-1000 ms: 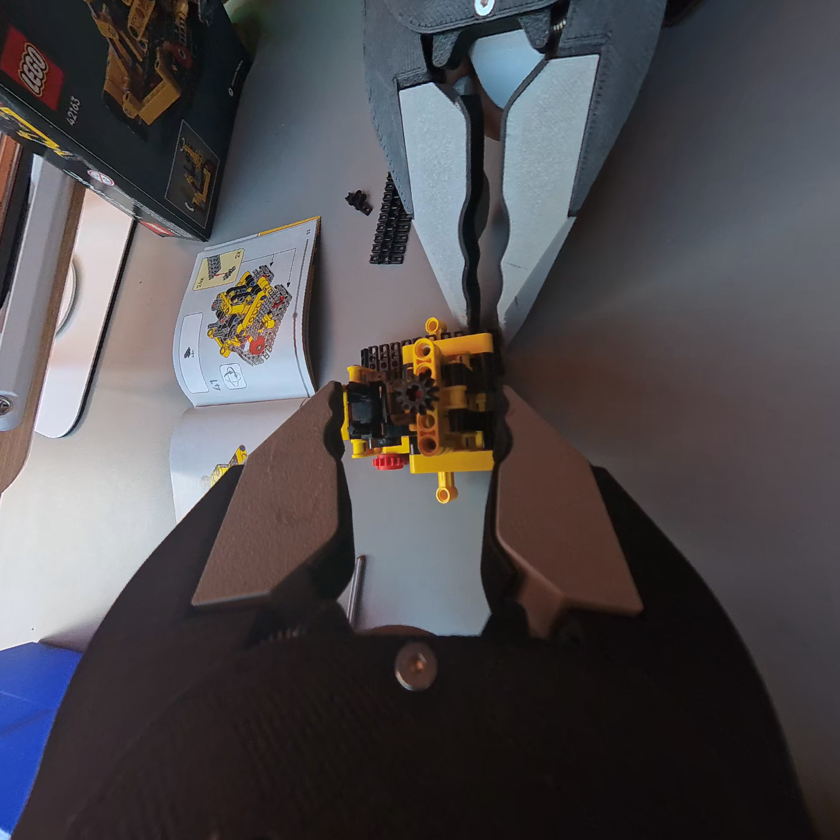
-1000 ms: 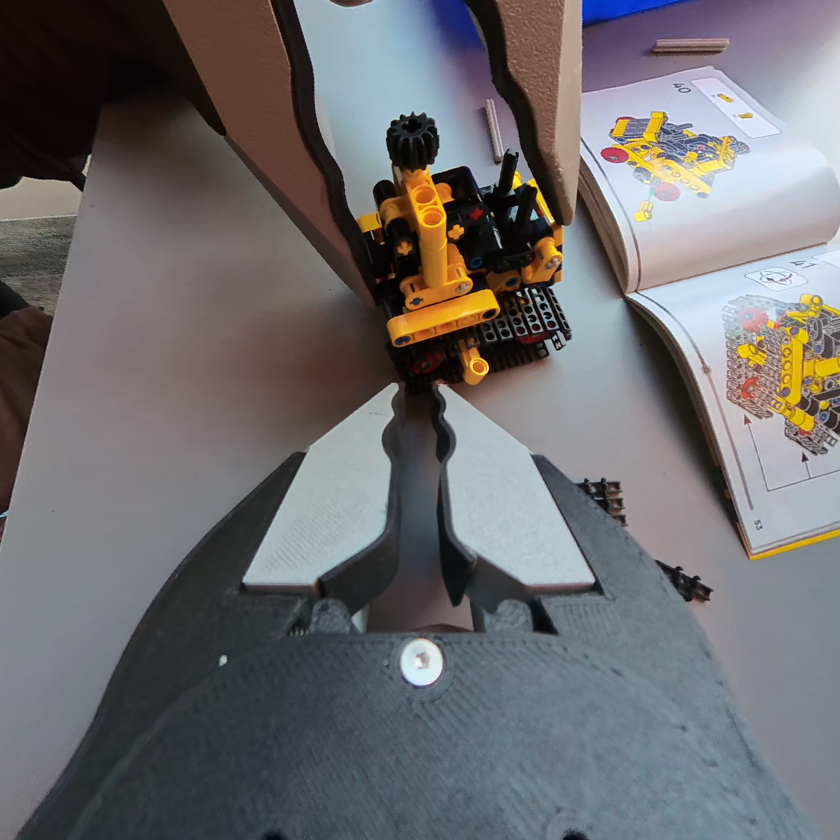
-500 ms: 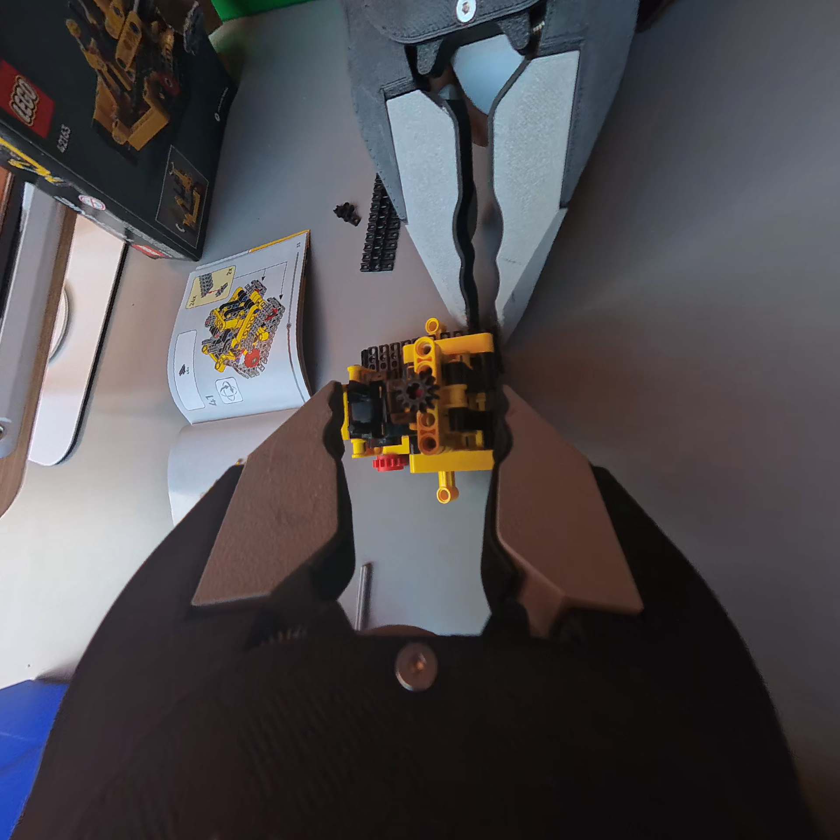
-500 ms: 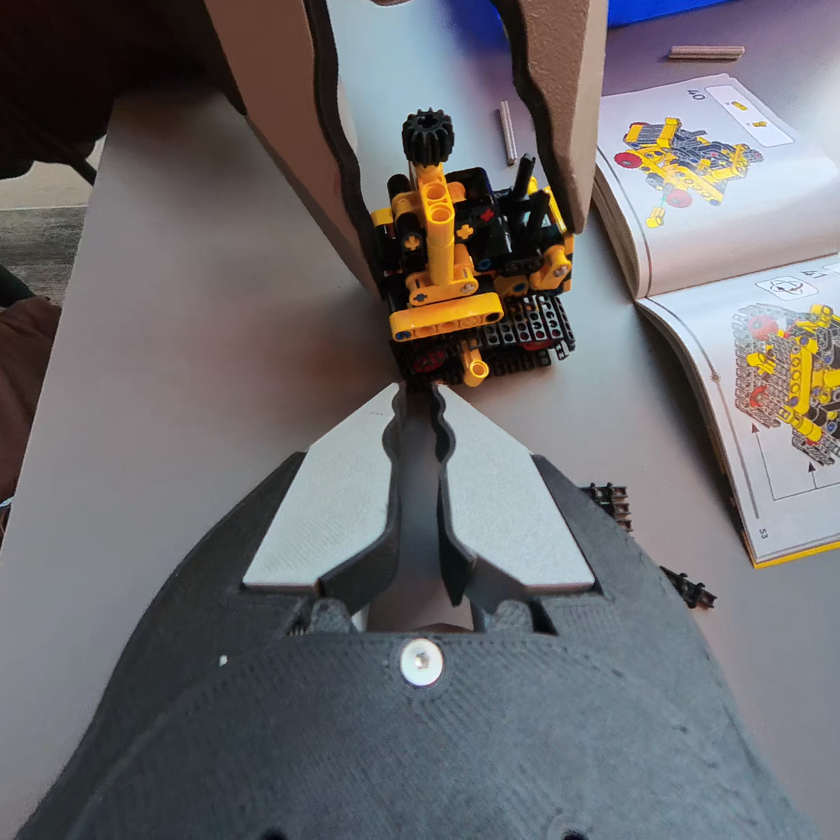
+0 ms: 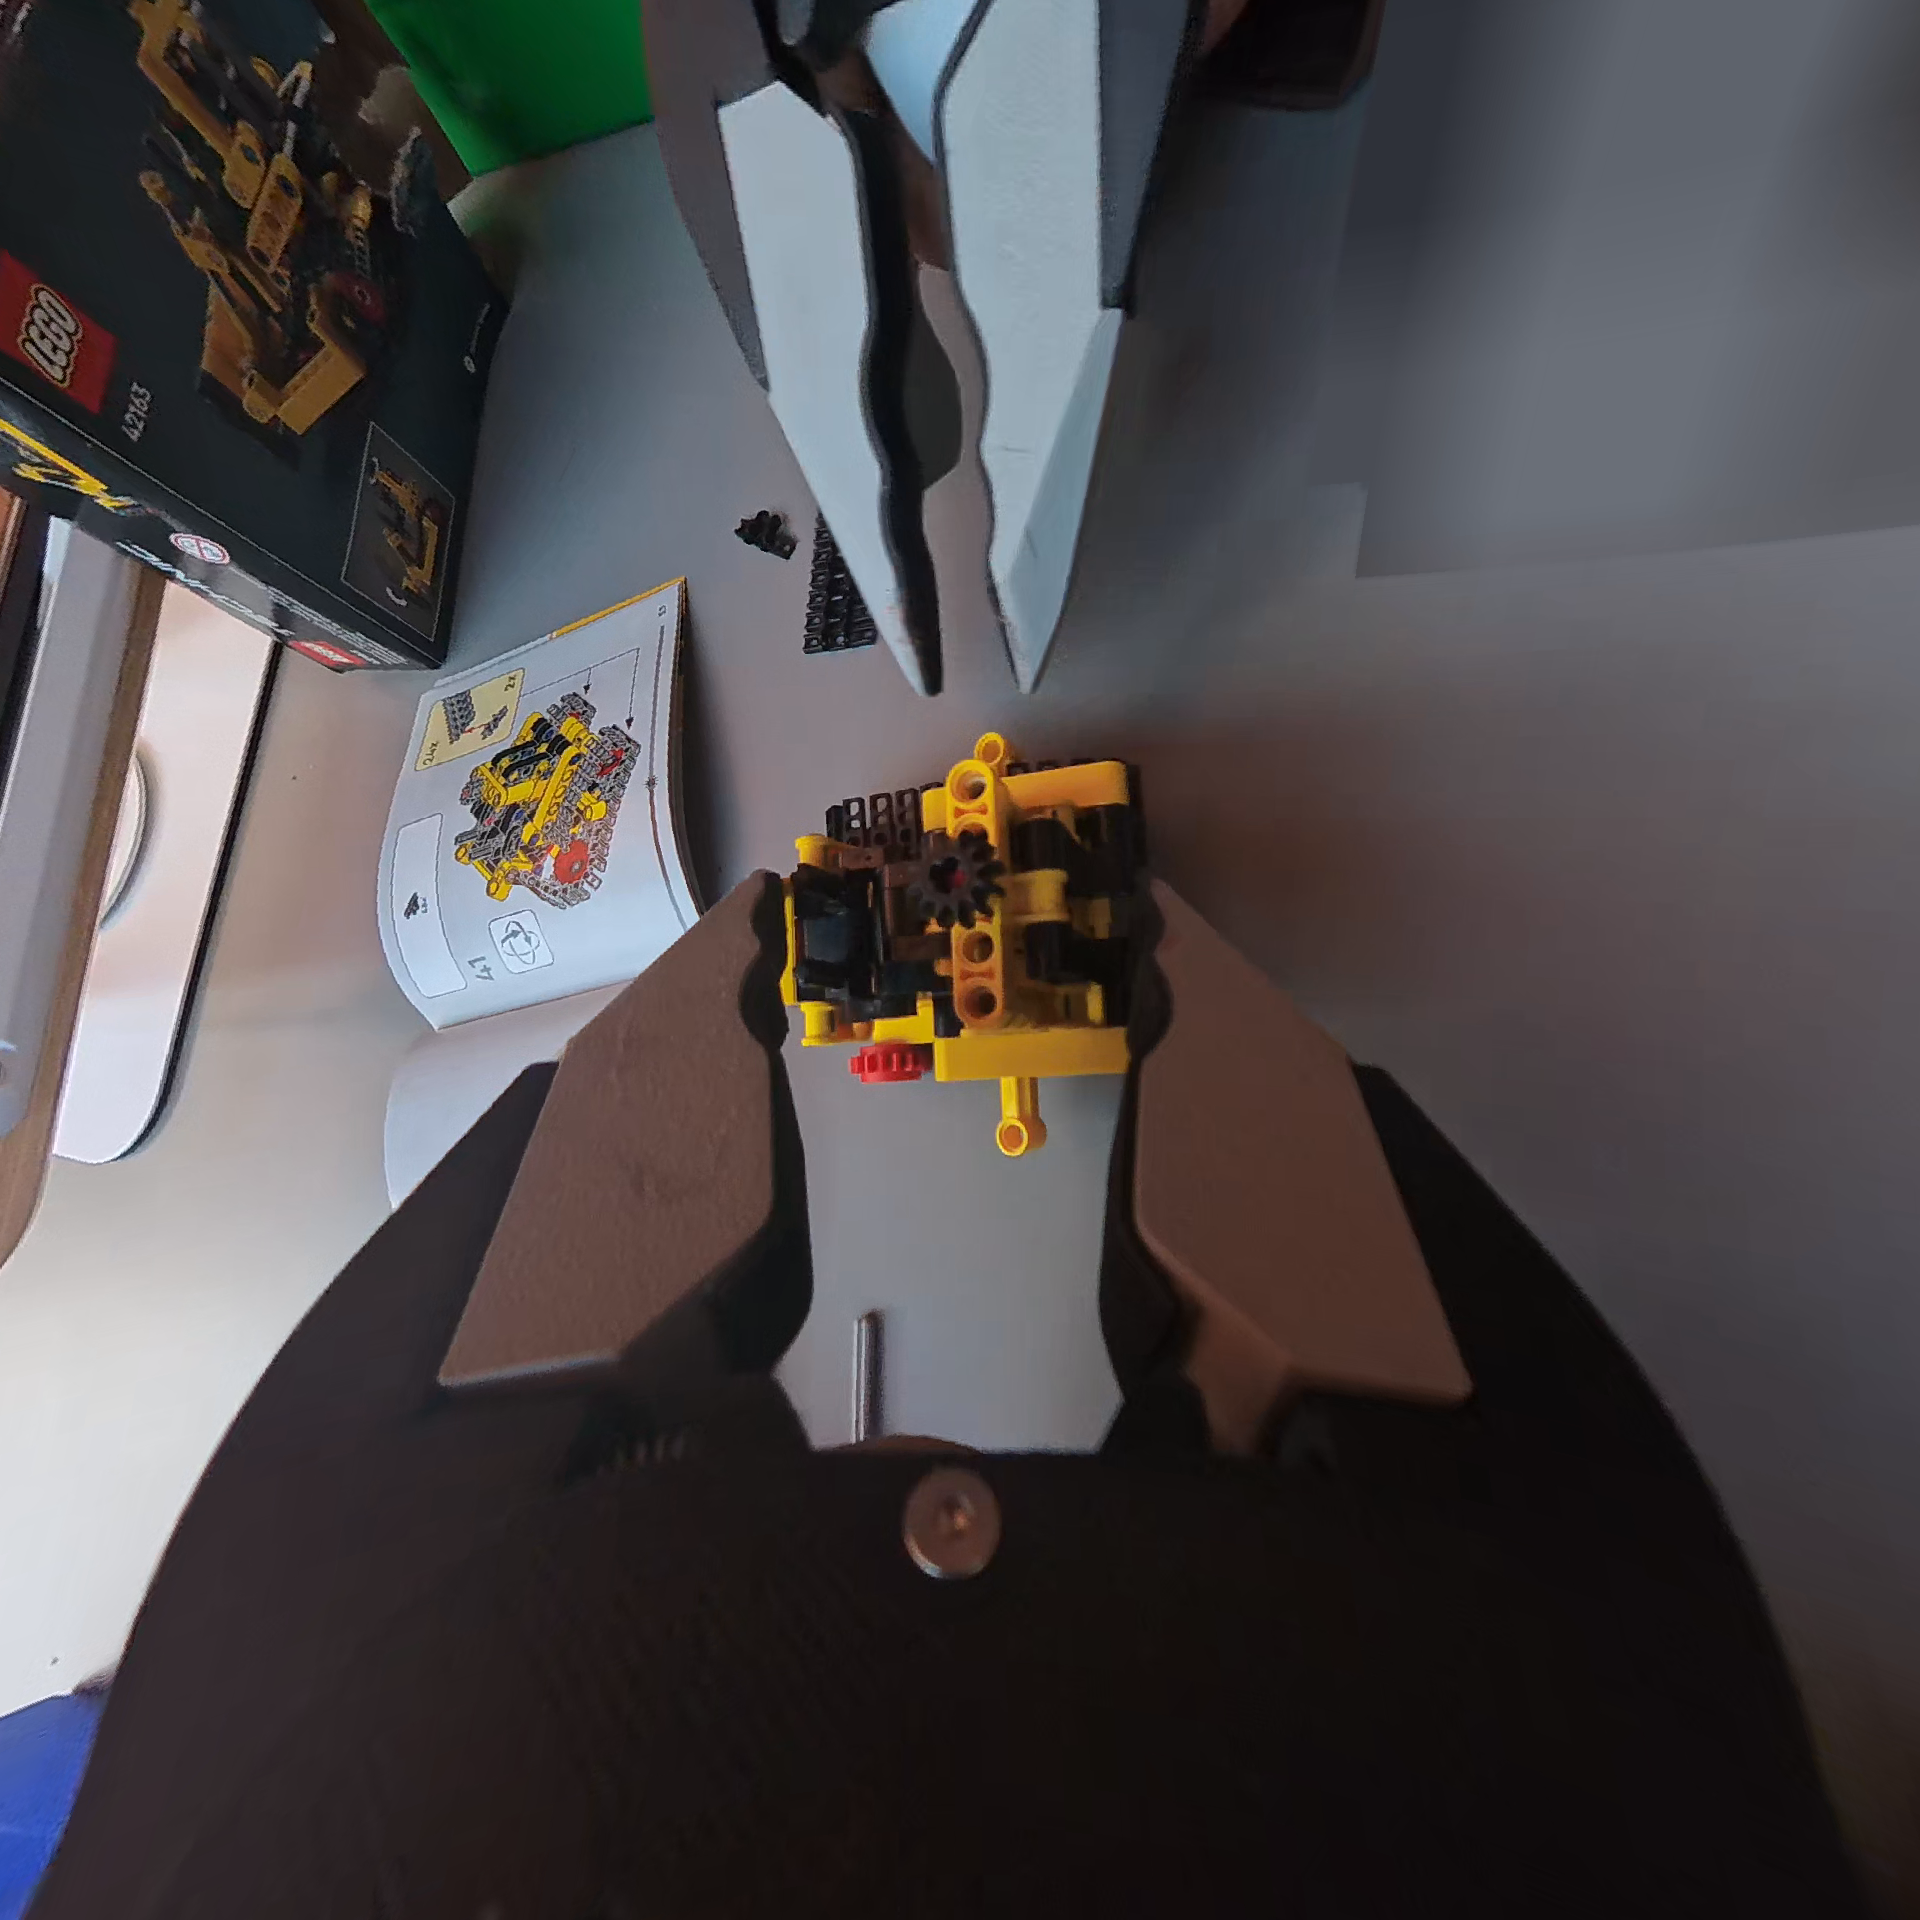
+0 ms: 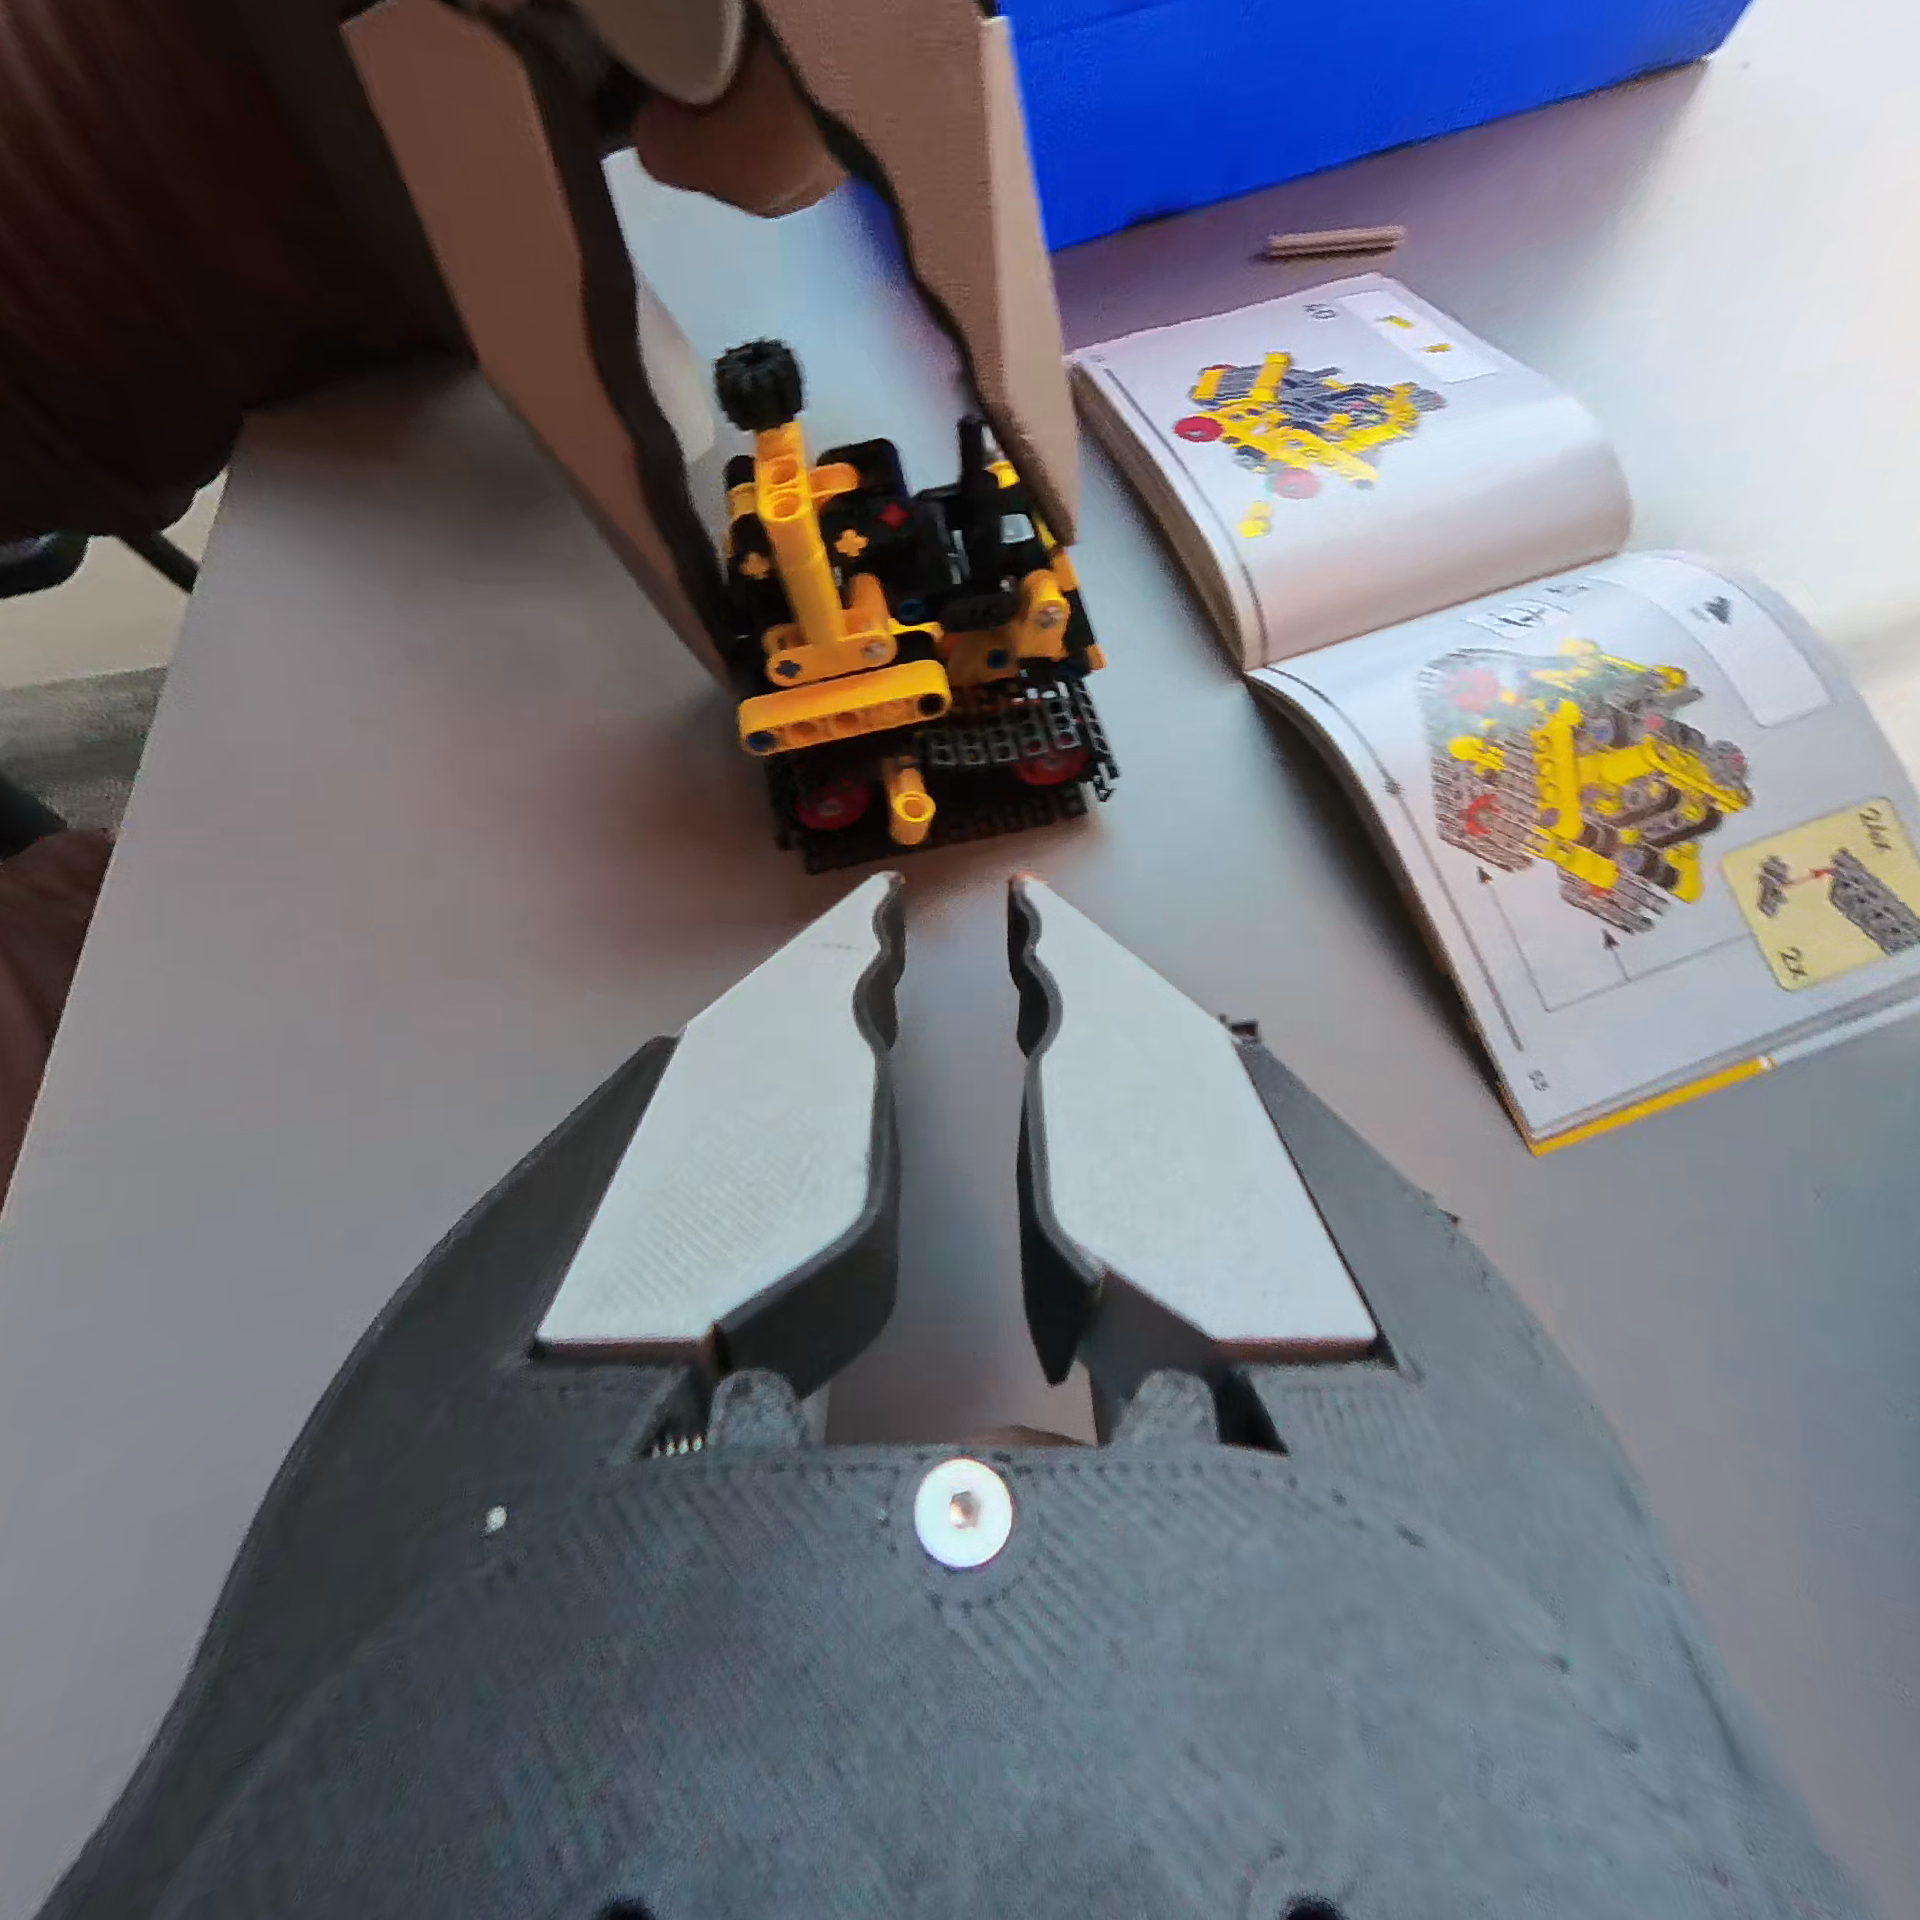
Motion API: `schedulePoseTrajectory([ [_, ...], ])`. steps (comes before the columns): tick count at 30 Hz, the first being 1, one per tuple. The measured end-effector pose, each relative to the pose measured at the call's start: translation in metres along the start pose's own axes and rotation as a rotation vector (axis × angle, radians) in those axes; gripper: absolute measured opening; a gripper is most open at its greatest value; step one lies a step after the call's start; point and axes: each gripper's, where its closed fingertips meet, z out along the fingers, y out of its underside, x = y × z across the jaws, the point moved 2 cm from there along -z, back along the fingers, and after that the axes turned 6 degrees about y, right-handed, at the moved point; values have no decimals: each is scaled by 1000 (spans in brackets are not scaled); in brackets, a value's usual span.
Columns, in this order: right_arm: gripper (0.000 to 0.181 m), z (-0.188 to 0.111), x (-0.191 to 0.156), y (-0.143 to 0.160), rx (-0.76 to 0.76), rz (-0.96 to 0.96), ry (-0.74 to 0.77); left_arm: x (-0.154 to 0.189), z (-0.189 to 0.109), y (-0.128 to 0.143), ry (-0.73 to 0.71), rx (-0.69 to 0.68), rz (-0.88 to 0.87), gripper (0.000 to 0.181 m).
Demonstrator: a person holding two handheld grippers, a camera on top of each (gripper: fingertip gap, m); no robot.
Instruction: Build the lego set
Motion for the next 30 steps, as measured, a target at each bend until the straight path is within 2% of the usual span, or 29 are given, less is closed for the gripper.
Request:
schedulePoseTrajectory([
  [8,16,-1,10,-2,16,78,-8,-3,2,-2,27,-44,39,63],
  [13,14,2,17,2,-18,104,32,-3,3,-2,38,-24,45,63],
  [19,17,-1,32,-1,13,135,101,-2,3,-1,28,-16,47,63],
  [24,20,-7,37,-5,65,168,103,-2,3,-1,23,8,41,63],
  [30,21,-5,35,-3,47,156,90,0,4,-3,19,23,49,60],
])
